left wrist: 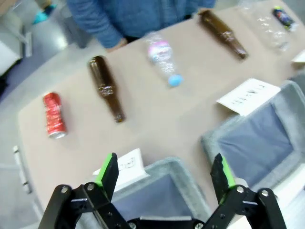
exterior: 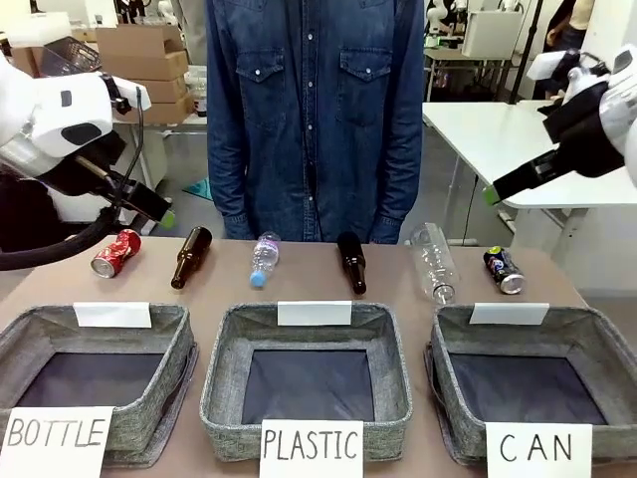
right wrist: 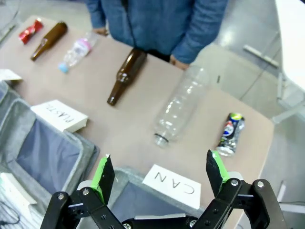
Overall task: Sort the can waste into the basket.
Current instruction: Pick up the can waste from the table and place it in the right Fabric basket.
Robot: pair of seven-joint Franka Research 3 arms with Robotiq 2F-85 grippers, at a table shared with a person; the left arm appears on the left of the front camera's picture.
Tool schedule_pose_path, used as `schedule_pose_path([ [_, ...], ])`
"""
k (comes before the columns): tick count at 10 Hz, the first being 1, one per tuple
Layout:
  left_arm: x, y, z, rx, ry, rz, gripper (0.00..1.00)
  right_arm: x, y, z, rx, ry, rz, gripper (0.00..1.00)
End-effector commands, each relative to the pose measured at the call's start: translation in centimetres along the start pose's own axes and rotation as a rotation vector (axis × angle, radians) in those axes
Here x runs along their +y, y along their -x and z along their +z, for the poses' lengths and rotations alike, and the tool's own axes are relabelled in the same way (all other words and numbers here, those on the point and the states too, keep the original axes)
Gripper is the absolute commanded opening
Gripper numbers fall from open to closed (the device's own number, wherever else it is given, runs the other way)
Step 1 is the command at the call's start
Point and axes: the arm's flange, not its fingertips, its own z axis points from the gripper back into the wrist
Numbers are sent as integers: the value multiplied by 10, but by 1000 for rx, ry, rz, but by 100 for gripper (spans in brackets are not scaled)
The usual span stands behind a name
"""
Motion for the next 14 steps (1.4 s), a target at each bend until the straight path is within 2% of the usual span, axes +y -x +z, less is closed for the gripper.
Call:
schedule_pose_path([
  [1, 26, -4, 26, 6, 448, 83, 100, -22, 13, 3, -16, -235, -129, 100],
  [2, 58, 5, 44, -8, 679, 210, 100, -45, 26, 11, -49, -442, -331, 100],
  [3, 85, 19, 51, -13, 838, 301, 100, -64, 37, 18, 20, -623, -514, 100],
  [4, 107, 36, 53, -40, 959, 368, 100, -82, 48, 23, 60, -733, -663, 100],
  [5, 127, 54, 48, -72, 1056, 438, 100, -99, 58, 29, 49, -830, -790, 100],
  [6, 147, 74, 38, -116, 1135, 525, 100, -114, 69, 34, -4, -860, -870, 100],
  [7, 160, 91, 29, -144, 1179, 594, 100, -120, 76, 40, -35, -846, -892, 100],
  [9, 179, 115, 25, -198, 1203, 698, 100, -124, 82, 49, -60, -759, -905, 100],
  [10, 182, 112, 25, -194, 1118, 729, 100, -121, 82, 46, -70, -603, -884, 100],
  [11, 175, 98, 22, -73, 925, 717, 100, -136, 90, 46, -58, -835, -879, 100],
  [12, 189, 135, 18, -209, 1214, 733, 100, -136, 90, 46, -58, -835, -879, 100],
  [14, 189, 135, 18, -209, 1214, 733, 100, -136, 90, 46, -58, -835, -879, 100],
])
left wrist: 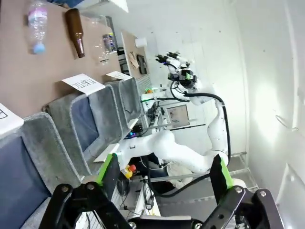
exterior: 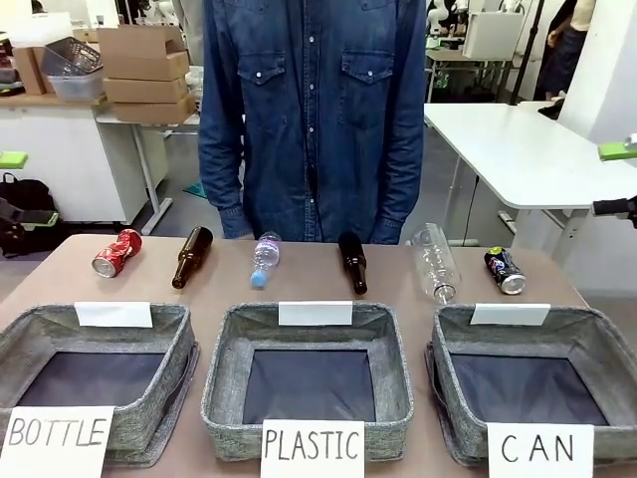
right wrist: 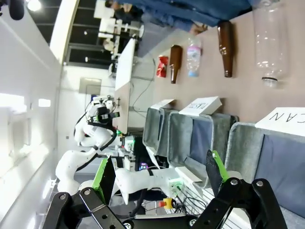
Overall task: Sort the can waste into the basket.
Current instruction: Pick up the can waste from the table and place it in the right Fabric basket.
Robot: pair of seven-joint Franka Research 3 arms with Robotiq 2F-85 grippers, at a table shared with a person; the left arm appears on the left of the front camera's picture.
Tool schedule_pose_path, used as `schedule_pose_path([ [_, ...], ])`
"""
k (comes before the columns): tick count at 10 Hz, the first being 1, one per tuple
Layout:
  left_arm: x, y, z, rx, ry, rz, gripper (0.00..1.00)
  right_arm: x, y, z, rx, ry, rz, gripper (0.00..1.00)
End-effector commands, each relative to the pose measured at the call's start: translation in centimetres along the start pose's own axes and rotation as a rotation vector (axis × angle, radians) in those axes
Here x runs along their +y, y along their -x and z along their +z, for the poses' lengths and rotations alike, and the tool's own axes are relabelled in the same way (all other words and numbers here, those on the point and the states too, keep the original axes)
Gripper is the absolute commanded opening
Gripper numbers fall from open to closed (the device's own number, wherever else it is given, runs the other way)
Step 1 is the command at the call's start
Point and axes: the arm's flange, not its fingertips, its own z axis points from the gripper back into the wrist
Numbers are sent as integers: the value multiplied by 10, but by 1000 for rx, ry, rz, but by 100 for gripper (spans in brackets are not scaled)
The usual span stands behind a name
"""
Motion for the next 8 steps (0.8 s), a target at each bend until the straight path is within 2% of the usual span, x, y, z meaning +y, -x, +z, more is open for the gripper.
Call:
schedule_pose_path([
  [1, 0, 3, 1, -5, 54, -25, 100, 0, -6, 2, -1, -22, 28, 100],
  [2, 0, 3, 1, -5, 54, -25, 100, 0, 0, 0, 0, 0, 0, 100],
  [3, 0, 3, 1, -5, 54, -25, 100, -4, -13, -17, -21, 339, 136, 100],
  [4, 0, 3, 1, -5, 54, -25, 100, -19, -25, -37, 109, 686, 250, 100],
  [5, 0, 3, 1, -5, 54, -25, 100, -31, -36, -45, 53, 1029, 176, 100],
  [6, 0, 3, 1, -5, 54, -25, 100, -34, -37, -47, 140, 1077, 229, 100],
  [7, 0, 3, 1, -5, 54, -25, 100, -33, -38, -48, 158, 1058, 251, 100],
  [8, 0, 3, 1, -5, 54, -25, 100, -28, -44, -42, 59, 977, 203, 100],
])
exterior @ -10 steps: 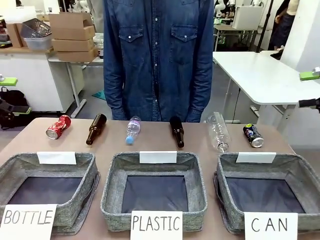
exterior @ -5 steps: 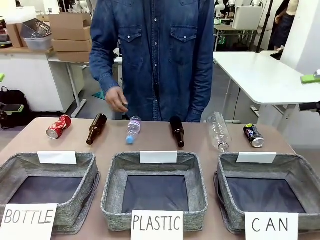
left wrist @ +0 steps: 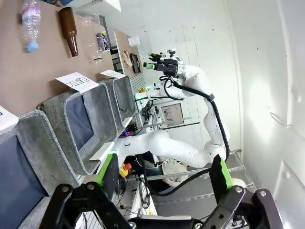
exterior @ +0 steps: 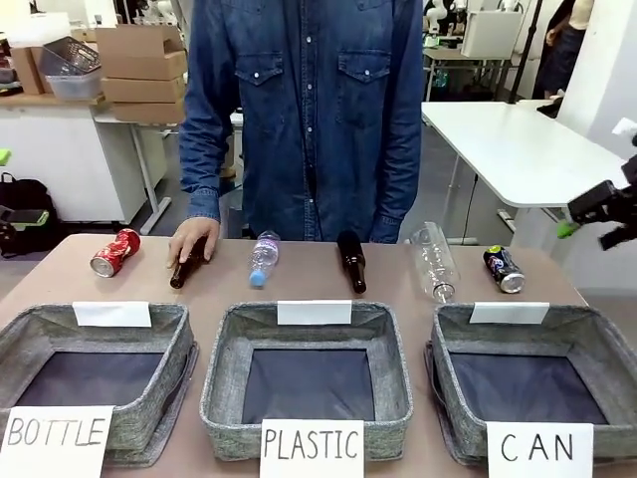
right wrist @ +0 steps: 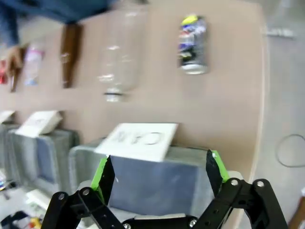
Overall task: Sort the can waste into the basket.
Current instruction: Pick up the can waste from the table and place it in the right Fabric basket.
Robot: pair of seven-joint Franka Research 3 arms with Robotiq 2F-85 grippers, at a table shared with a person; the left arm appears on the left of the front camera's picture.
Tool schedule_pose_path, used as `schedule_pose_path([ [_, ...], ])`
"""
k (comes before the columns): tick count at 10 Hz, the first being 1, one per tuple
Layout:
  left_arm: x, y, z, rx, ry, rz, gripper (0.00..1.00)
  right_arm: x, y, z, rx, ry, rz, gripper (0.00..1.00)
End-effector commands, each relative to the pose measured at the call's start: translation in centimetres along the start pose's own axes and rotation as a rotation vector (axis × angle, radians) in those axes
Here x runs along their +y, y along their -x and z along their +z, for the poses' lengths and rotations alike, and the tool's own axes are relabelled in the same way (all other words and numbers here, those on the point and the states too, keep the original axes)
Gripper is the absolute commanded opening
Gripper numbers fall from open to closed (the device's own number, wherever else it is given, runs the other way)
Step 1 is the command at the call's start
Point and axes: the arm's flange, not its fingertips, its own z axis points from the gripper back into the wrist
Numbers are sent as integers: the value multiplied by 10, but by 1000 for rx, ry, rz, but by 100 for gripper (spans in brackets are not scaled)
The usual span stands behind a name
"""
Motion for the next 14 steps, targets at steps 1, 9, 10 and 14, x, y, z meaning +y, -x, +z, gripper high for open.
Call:
schedule_pose_path([
  [1, -2, 0, -1, -7, 24, -27, 100, 5, 4, 0, -9, -131, -16, 100],
  [9, -2, 0, -1, -7, 24, -27, 100, 13, -115, -109, 169, 181, 82, 100],
  [10, -2, 0, -1, -7, 24, -27, 100, 12, -127, -132, 177, 191, 53, 100],
  [14, -2, 0, -1, -7, 24, -27, 100, 2, -143, -209, 297, 225, 26, 100],
])
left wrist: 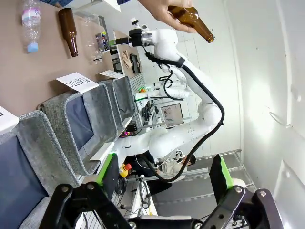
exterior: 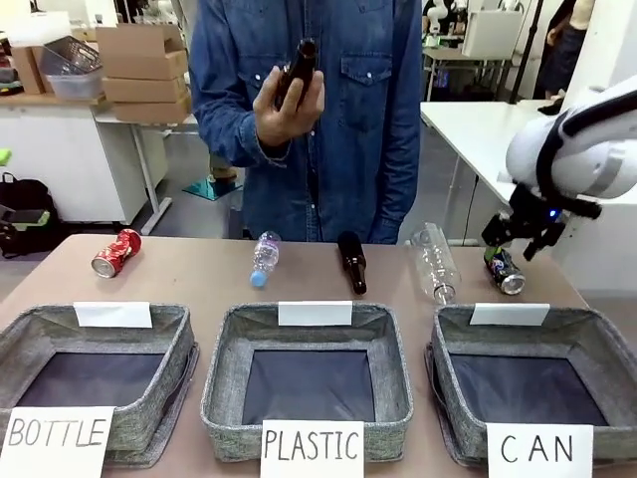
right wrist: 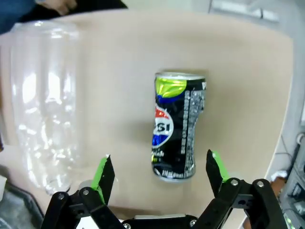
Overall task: Sort the can waste into the basket.
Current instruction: Pick up the can waste from the table and place it in the right Fabric basket.
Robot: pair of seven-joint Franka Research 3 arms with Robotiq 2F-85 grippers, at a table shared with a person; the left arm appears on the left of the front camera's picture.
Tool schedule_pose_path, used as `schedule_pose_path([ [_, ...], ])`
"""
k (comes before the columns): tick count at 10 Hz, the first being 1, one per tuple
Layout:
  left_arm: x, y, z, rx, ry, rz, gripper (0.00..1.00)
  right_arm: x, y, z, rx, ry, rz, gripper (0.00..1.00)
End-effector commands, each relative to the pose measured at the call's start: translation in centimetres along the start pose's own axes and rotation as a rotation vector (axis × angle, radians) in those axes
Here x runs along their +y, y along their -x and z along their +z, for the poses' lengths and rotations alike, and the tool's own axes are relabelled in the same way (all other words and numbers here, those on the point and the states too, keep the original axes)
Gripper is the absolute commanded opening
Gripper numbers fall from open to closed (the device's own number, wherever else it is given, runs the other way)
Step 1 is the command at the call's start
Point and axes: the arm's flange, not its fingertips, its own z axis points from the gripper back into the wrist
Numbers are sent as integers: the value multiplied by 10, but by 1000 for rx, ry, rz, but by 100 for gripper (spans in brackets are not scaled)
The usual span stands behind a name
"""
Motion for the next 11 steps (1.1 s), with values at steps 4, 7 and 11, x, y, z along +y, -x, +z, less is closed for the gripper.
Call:
schedule_pose_path([
  [4, -2, -1, -2, -6, 22, -24, 100, -2, -26, -58, 53, 58, -103, 100],
  [7, -2, -1, -2, -6, 22, -24, 100, -4, -26, -57, 48, 92, -111, 100],
  [11, -2, -1, -2, -6, 22, -24, 100, -3, -25, -55, 43, 92, -105, 40],
])
